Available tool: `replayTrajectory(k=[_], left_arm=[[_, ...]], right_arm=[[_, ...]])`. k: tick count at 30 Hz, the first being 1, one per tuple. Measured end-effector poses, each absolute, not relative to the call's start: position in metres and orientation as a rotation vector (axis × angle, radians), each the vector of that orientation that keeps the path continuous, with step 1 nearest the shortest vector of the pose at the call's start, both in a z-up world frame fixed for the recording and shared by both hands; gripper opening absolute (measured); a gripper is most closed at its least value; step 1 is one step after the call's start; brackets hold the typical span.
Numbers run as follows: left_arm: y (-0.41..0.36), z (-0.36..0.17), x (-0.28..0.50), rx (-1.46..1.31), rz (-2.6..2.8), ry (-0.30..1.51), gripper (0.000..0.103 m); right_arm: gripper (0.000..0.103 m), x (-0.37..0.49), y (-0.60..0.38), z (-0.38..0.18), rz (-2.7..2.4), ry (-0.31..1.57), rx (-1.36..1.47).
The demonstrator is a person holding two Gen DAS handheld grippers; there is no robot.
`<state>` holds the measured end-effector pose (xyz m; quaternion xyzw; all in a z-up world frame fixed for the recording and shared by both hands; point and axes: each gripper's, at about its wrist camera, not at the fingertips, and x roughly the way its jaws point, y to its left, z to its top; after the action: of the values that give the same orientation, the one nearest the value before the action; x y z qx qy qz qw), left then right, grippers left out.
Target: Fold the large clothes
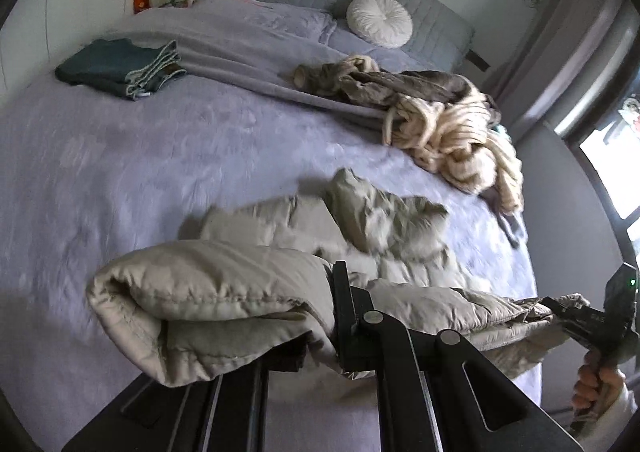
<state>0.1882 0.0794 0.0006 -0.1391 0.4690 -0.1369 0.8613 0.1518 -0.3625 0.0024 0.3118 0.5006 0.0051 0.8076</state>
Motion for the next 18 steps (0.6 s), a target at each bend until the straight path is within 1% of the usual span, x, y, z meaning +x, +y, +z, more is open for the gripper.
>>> replayTrajectory(k=[4,9,13,15,16,17,18], left_arm=[[0.069,-0.032,0.238,-0.263,-0.262,1.034,0.012],[0.057,-0.089,0.296,-0.208,-0.254,1.126,0.012],[0.045,-0.129,0.325,-0.168,-0.236,1.204,0.012],[0.041,-0.139,0.329,-0.135,-0.225,1.25,0.012],[0.04,-0.138,0.328,-0.126,-0.225,1.253,0.013],[0.041,-0.134,0.324,-0.112,-0.234,1.244,0.013],[0.042,-0.128,0.319,-0.099,-0.245,1.231,0.016]], right_arm=[[0.009,0.201,-0.367,-0.03,-0.02,1.113,0.655],[0.009,0.236,-0.377,-0.072,-0.108,1.131,0.717],[0.009,0.257,-0.38,-0.103,-0.165,1.168,0.727],[0.011,0.263,-0.382,-0.114,-0.177,1.189,0.767],[0.015,0.262,-0.384,-0.117,-0.18,1.197,0.793],[0.027,0.26,-0.385,-0.116,-0.177,1.2,0.802],[0.037,0.259,-0.385,-0.112,-0.171,1.202,0.797]])
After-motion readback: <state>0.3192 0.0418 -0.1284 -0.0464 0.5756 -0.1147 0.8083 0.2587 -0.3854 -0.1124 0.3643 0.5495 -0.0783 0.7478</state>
